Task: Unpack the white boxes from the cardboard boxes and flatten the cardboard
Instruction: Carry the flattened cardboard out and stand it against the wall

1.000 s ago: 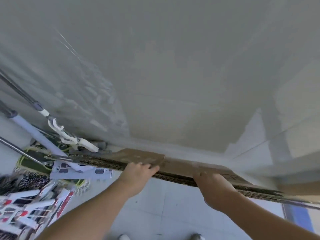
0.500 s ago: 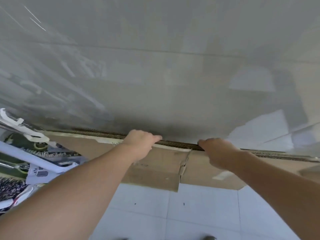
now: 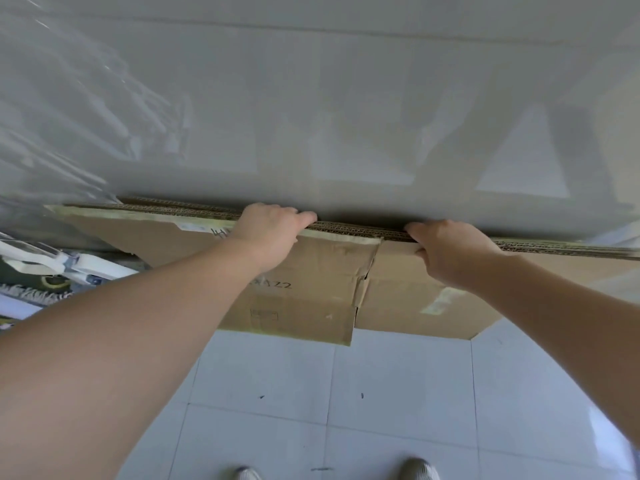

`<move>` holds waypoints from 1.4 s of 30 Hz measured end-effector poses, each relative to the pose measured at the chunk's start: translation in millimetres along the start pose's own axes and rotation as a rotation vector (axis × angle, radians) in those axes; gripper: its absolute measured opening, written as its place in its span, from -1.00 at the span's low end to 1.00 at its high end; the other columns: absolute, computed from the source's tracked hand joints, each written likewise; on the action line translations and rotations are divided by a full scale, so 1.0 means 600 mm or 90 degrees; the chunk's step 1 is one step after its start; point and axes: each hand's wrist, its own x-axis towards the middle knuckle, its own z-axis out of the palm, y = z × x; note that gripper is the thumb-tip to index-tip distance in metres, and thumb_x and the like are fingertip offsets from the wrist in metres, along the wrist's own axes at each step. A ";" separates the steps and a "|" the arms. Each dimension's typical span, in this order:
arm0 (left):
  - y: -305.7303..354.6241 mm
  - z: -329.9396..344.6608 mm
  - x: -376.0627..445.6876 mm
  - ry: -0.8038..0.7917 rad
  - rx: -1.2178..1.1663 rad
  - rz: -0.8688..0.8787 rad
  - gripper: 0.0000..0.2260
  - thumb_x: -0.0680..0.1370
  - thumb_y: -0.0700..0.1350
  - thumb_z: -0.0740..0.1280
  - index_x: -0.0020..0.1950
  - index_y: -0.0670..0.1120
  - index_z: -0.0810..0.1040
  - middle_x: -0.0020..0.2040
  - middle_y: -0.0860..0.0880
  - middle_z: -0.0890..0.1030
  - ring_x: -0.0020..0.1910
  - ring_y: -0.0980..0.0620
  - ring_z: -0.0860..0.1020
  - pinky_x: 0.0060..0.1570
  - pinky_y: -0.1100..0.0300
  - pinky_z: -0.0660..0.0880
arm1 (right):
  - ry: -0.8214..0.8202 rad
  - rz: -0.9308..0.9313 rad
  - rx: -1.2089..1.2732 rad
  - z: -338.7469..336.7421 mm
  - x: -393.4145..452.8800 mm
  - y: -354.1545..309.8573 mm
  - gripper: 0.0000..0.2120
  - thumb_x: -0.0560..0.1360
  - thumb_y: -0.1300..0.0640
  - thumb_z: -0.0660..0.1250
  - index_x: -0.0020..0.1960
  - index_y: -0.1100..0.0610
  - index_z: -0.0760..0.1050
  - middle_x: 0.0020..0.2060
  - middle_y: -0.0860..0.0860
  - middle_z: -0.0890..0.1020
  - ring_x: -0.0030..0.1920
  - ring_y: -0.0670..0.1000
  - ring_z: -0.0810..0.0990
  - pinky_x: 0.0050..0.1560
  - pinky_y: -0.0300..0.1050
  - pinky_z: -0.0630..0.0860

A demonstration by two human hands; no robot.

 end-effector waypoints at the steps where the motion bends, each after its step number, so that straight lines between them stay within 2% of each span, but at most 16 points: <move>1: 0.000 -0.001 0.001 0.001 0.001 0.004 -0.68 0.59 -0.11 0.24 0.35 0.05 0.38 0.10 0.01 0.59 0.07 -0.09 0.55 -0.03 0.09 0.45 | 0.003 0.000 -0.003 0.000 -0.002 0.001 -0.67 0.53 0.26 0.18 0.28 0.11 0.38 0.10 0.11 0.56 0.05 0.19 0.55 -0.17 -0.08 0.39; 14: 0.005 -0.002 0.000 0.029 -0.001 0.003 -0.66 0.59 -0.12 0.25 0.36 0.04 0.39 0.12 0.00 0.61 0.09 -0.10 0.55 0.01 0.08 0.40 | 0.033 -0.015 0.012 -0.006 -0.011 0.010 -0.74 0.53 0.25 0.21 0.22 0.12 0.40 0.09 0.07 0.55 0.06 0.16 0.52 -0.21 -0.11 0.30; 18: 0.013 -0.004 0.002 0.008 0.001 -0.022 -0.67 0.57 -0.14 0.28 0.34 0.01 0.40 0.12 -0.03 0.59 0.09 -0.11 0.55 -0.01 0.09 0.39 | 0.049 -0.007 0.025 0.003 -0.011 0.009 -0.66 0.52 0.26 0.22 0.28 0.10 0.38 0.11 0.09 0.56 0.07 0.19 0.53 -0.15 -0.07 0.40; 21: 0.016 -0.010 0.002 0.006 -0.026 -0.057 -0.66 0.54 -0.15 0.33 0.31 -0.04 0.42 0.11 -0.05 0.57 0.11 -0.13 0.53 -0.03 0.07 0.40 | 0.066 0.021 0.052 -0.002 -0.011 0.011 -0.68 0.55 0.20 0.25 0.29 0.14 0.40 0.11 0.14 0.57 0.08 0.22 0.53 -0.08 -0.02 0.45; 23: 0.017 -0.011 -0.004 0.033 -0.040 -0.062 -0.65 0.51 -0.16 0.37 0.28 -0.07 0.44 0.10 -0.06 0.57 0.11 -0.13 0.51 -0.05 0.07 0.41 | 0.077 0.018 0.048 -0.003 -0.014 0.014 -0.70 0.55 0.13 0.27 0.27 0.16 0.42 0.11 0.16 0.57 0.08 0.23 0.53 -0.05 0.00 0.46; 27: 0.018 -0.004 -0.028 0.159 -0.043 -0.051 -0.64 0.40 -0.27 0.44 0.18 -0.13 0.51 0.08 -0.10 0.57 0.06 -0.18 0.49 -0.10 0.03 0.44 | 0.132 0.025 0.029 0.003 -0.025 0.025 -0.71 0.54 0.06 0.30 0.19 0.19 0.45 0.05 0.16 0.58 0.02 0.25 0.56 -0.11 -0.01 0.43; 29: 0.016 0.005 -0.035 0.204 -0.031 -0.032 -0.62 0.33 -0.30 0.48 0.11 -0.15 0.55 0.03 -0.13 0.57 -0.01 -0.20 0.51 -0.09 0.01 0.45 | 0.203 -0.002 0.021 0.008 -0.032 0.028 -0.71 0.48 0.09 0.38 0.13 0.23 0.50 -0.01 0.18 0.59 -0.04 0.26 0.58 -0.15 -0.01 0.42; 31: 0.016 0.009 -0.039 0.214 -0.027 -0.023 -0.61 0.31 -0.31 0.49 0.11 -0.16 0.56 0.01 -0.14 0.57 -0.03 -0.21 0.51 -0.06 -0.01 0.43 | 0.258 -0.039 0.019 0.014 -0.040 0.033 -0.69 0.37 0.18 0.50 0.04 0.28 0.56 -0.10 0.22 0.62 -0.14 0.28 0.60 -0.17 0.05 0.52; 36: 0.025 0.012 -0.042 0.197 -0.022 -0.031 -0.61 0.34 -0.27 0.50 0.15 -0.16 0.55 0.03 -0.14 0.57 0.01 -0.21 0.50 -0.01 0.00 0.31 | 0.294 -0.065 -0.001 0.018 -0.057 0.037 -0.57 0.23 0.17 0.60 0.03 0.28 0.60 -0.12 0.21 0.63 -0.17 0.26 0.61 -0.16 0.11 0.53; 42: 0.035 0.007 -0.048 0.112 -0.044 -0.054 -0.58 0.50 -0.14 0.39 0.35 -0.11 0.42 0.27 -0.09 0.47 0.23 -0.16 0.38 0.19 0.02 0.24 | 0.287 -0.064 0.002 0.020 -0.063 0.035 -0.53 0.20 0.15 0.63 0.04 0.28 0.60 -0.11 0.20 0.63 -0.16 0.26 0.61 -0.15 0.12 0.53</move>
